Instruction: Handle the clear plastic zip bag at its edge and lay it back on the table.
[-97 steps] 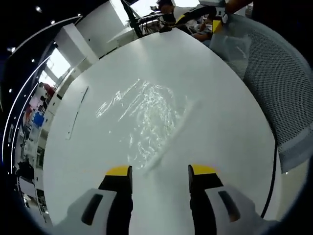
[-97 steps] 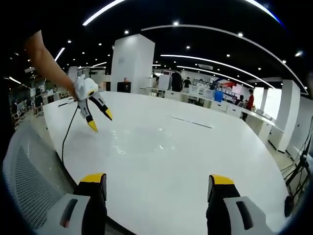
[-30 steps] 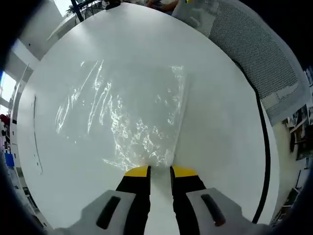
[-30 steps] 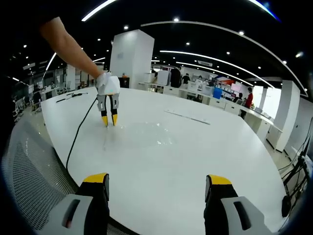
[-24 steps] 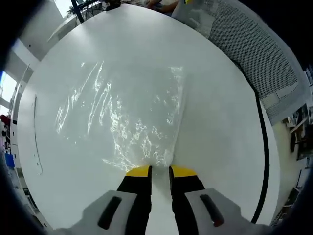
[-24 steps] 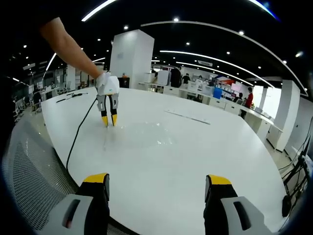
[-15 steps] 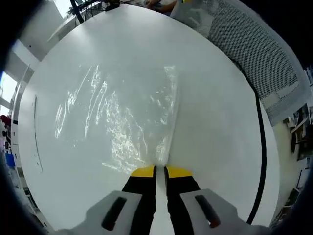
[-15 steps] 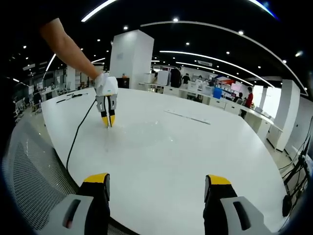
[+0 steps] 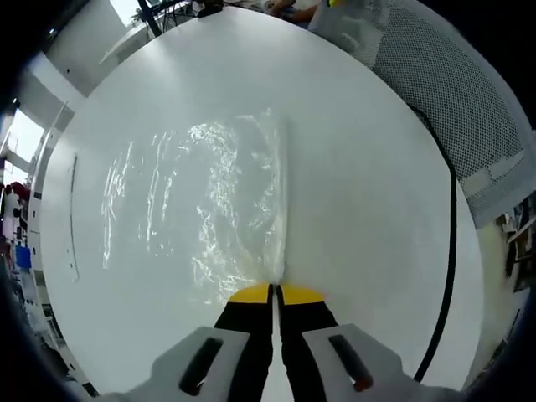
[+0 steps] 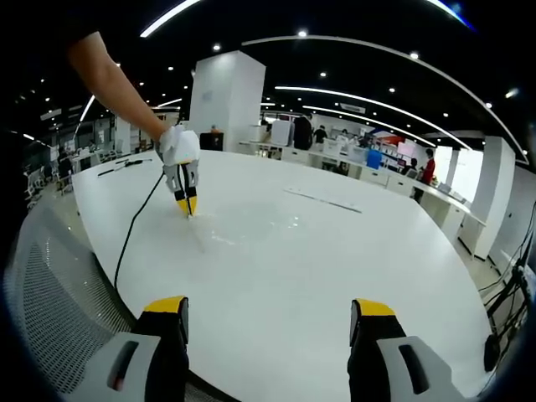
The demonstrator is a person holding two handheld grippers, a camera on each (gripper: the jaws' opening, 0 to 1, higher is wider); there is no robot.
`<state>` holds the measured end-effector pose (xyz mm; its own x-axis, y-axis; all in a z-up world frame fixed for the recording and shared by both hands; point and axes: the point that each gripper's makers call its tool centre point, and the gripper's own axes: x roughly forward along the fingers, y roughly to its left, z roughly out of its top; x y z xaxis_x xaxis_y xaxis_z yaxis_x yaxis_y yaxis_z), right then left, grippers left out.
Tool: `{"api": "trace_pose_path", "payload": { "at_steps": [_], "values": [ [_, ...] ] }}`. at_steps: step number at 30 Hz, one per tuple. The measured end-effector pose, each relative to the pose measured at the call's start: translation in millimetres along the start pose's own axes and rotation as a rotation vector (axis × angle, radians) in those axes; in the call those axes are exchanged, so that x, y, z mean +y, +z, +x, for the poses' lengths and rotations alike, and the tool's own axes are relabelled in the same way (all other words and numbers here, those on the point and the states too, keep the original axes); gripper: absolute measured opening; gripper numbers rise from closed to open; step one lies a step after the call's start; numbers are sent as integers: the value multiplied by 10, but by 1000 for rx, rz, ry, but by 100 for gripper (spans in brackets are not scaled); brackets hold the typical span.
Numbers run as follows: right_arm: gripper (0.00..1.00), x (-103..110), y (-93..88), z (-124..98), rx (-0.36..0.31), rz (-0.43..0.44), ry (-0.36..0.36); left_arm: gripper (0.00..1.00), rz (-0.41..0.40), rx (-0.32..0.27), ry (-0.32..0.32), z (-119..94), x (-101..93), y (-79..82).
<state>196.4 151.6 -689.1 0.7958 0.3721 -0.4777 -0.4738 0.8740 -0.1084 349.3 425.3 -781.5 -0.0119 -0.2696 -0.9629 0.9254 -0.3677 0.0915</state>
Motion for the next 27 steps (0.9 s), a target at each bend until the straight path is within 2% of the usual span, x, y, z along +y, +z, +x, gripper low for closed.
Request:
{"api": "trace_pose_path", "payload": {
  "at_steps": [8, 17, 27],
  "values": [
    [78, 0, -3, -1, 0, -2, 2, 0, -38, 16, 10, -16, -11, -1],
    [77, 12, 13, -4, -2, -31, 6, 0, -76, 15, 32, -146, -79, 169],
    [77, 37, 22, -17, 10, -66, 16, 0, -99, 21, 61, -278, -152, 266]
  ]
}}
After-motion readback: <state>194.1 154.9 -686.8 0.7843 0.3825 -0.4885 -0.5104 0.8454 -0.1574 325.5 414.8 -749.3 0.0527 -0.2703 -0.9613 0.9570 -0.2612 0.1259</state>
